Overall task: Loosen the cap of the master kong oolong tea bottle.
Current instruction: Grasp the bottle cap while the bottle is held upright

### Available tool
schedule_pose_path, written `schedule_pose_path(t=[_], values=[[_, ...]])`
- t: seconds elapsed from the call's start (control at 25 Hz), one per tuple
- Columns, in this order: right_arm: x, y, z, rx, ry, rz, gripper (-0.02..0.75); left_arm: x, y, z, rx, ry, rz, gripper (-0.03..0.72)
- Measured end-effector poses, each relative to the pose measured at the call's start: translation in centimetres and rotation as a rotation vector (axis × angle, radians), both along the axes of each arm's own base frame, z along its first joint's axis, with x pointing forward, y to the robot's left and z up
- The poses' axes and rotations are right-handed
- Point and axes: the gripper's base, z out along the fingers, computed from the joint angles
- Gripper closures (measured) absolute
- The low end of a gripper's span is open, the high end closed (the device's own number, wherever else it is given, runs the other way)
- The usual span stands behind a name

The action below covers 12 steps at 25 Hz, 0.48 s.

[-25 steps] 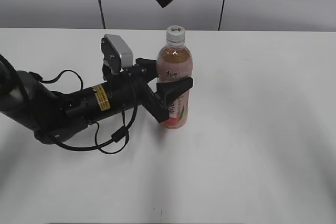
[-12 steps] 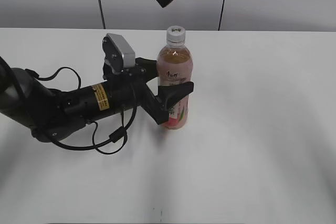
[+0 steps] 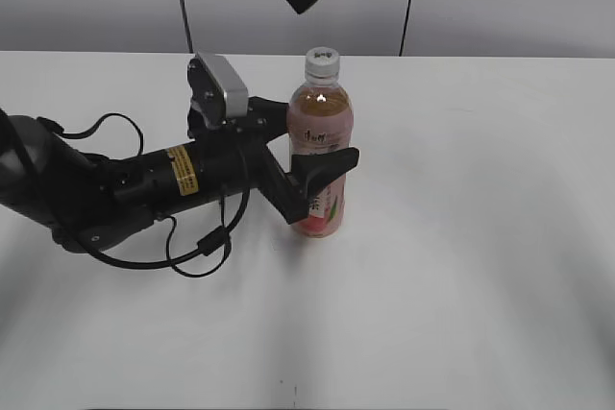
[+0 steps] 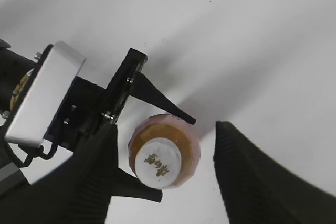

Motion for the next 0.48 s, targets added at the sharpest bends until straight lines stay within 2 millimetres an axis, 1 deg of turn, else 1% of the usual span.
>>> schedule_pose_path(t=[0.12, 0.48], values=[[0.00, 0.00, 0.00, 0.000, 0.000, 0.000, 0.298, 0.04, -0.02, 0.75, -0.012, -0.017, 0.004, 0.123], [0.00, 0.00, 0.00, 0.001, 0.002, -0.003, 0.298, 0.34, 0.12, 0.89, -0.028, -0.011, 0.041, 0.116]])
